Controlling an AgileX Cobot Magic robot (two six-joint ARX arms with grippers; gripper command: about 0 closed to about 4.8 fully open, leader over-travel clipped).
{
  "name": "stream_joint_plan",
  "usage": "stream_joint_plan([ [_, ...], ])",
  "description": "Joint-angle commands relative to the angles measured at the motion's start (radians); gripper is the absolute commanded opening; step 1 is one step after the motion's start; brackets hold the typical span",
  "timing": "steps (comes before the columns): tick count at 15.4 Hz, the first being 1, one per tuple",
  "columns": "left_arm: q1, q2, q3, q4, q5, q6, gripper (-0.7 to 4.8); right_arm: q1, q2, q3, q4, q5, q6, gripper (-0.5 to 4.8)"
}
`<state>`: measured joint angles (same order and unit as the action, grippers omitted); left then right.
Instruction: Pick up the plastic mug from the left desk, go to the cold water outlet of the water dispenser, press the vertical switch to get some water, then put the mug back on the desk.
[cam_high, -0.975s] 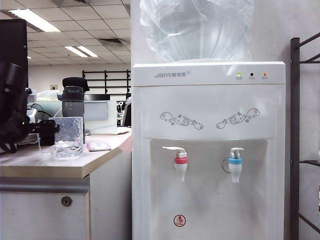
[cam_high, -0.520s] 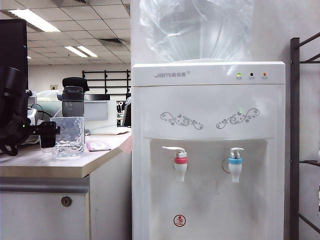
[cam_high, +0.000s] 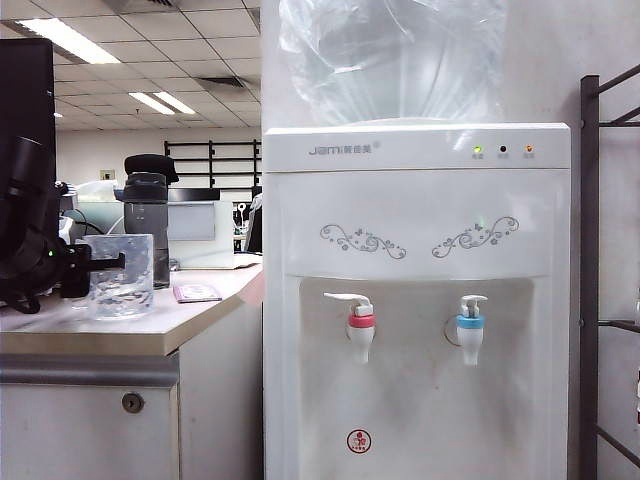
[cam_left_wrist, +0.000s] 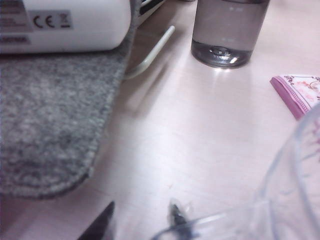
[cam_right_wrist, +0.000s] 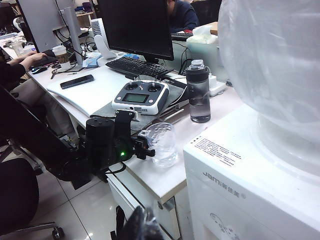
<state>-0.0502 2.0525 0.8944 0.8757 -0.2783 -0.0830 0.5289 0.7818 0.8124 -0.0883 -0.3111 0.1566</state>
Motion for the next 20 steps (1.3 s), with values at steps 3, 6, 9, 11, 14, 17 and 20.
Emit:
stream_joint_plan([
  [3,0.0,-0.001,0.003,0.014,0.033,0.004,0.5,0.002,-0.003,0.003,0.01,-0.005,0.001,-0.01],
  [6,0.0,-0.001,0.003,0.017,0.033,0.004,-0.06,0.002,-0.003,0.003,0.009,-0.005,0.001,-0.01],
  [9,0.0,-0.001,0.003,0.041,0.032,0.003,-0.06,0.002,-0.002,0.003,0.002,-0.005,0.001,-0.01],
  [11,0.0,-0.002,0.003,0.048,0.029,0.004,-0.06,0.001,-0.002,0.003,0.002,-0.002,0.001,-0.01],
  [14,0.0,-0.021,0.001,0.056,0.033,-0.003,-0.06,0.001,-0.002,0.003,0.003,0.006,0.001,-0.01],
  [17,0.0,-0.064,0.0,0.048,0.037,-0.003,-0.06,0.001,-0.002,0.003,0.003,0.006,0.001,-0.01],
  [20,-0.057,-0.206,-0.004,-0.04,0.059,-0.003,-0.06,0.001,-0.014,0.003,0.005,0.006,0.001,-0.01],
])
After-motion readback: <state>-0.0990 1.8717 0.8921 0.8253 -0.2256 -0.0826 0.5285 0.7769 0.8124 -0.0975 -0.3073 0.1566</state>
